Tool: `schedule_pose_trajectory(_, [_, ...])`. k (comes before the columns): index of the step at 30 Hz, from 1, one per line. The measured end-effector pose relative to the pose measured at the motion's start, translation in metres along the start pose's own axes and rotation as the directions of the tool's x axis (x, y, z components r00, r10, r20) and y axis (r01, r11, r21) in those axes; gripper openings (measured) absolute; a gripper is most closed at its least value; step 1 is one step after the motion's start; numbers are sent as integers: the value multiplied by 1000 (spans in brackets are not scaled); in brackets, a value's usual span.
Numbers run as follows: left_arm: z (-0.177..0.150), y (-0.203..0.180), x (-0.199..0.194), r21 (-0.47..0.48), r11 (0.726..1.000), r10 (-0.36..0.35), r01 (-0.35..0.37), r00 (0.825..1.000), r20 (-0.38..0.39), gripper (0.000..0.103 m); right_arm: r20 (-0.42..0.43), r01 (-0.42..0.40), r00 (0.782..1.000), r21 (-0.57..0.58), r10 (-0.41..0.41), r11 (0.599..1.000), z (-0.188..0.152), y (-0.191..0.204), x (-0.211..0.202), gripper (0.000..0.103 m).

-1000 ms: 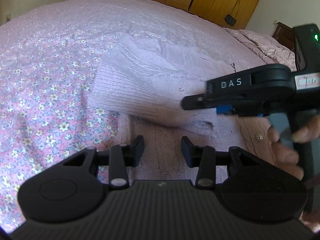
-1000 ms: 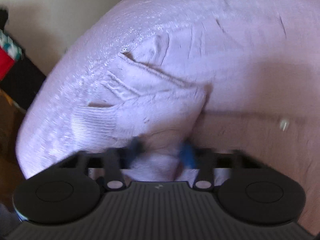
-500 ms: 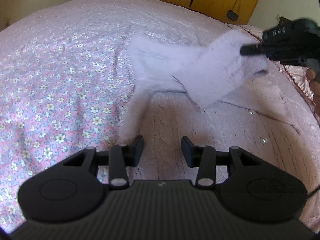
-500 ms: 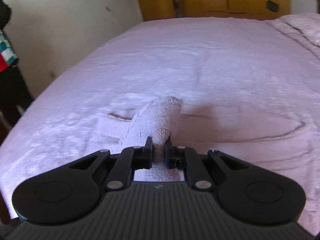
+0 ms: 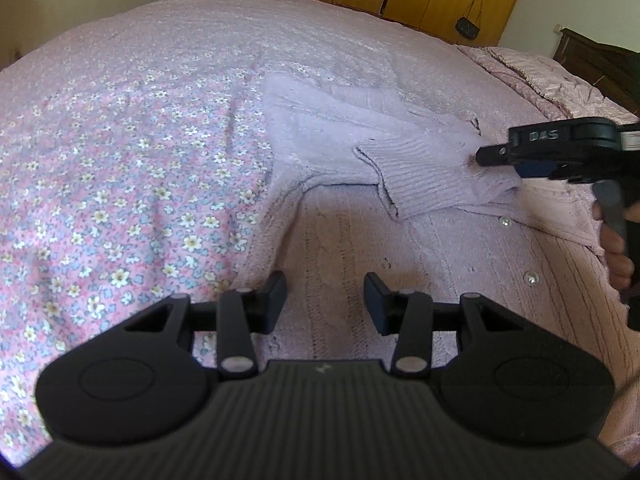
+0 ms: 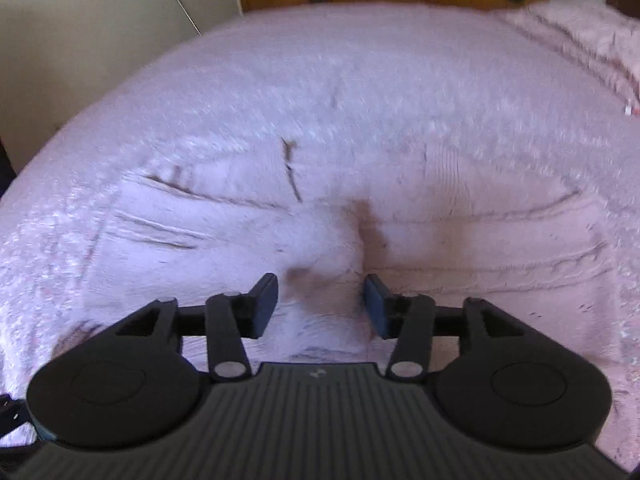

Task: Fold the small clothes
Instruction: 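Move the right gripper back to the sleeve cuff, then pinch the cuff again with the right gripper, pull it flat, release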

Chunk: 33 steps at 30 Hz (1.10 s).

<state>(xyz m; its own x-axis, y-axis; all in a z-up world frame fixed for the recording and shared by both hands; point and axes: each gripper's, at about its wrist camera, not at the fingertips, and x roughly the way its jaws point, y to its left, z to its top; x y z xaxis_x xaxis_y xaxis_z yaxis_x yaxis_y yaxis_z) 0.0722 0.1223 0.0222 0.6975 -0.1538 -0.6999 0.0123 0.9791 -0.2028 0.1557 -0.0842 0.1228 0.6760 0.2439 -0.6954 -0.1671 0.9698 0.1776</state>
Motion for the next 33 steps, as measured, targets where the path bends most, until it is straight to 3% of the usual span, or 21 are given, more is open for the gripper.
schedule_pose_trajectory(3, [-2,-2,0,10,1000,5,-5,1000,4,45,27,-41,999,-57,43,998,-6,18,-12,66])
schedule_pose_trajectory(8, [-5,-1,-1,2,1000,0,0,1000,10,45,-69,-181,982,-92,175,979,-14,53,0,71])
schedule_pose_trajectory(13, [-7,1,-1,-6,1000,-7,8,1000,16,45,-113,-163,983,-145,147,976,-22,83,27,72])
schedule_pose_trajectory(17, [-8,2,-3,-4,1000,-14,14,1000,17,47,-88,-116,991,-202,100,973,-33,94,38,70])
schedule_pose_trajectory(18, [-8,1,-3,-5,1000,-14,14,1000,18,47,-77,-96,994,-218,80,971,-36,96,38,69])
schedule_pose_trajectory(21, [-8,-1,-4,3,1000,-12,12,1000,20,48,-37,-24,999,-252,15,967,-40,99,34,40])
schedule_pose_trajectory(22, [-9,-1,-4,7,1000,-11,11,1000,21,48,-30,-18,1000,-246,11,969,-39,97,32,25])
schedule_pose_trajectory(23, [-9,-2,-4,11,1000,-10,10,1000,22,48,-25,-26,999,-223,21,975,-37,93,29,16])
schedule_pose_trajectory(28, [-10,-2,-4,6,1000,-12,12,1000,22,48,77,-55,995,-32,58,998,-15,51,-2,12])
schedule_pose_trajectory(33, [-11,-3,-4,10,1000,-8,8,1000,20,48,183,-70,982,143,43,987,12,-9,-40,12])
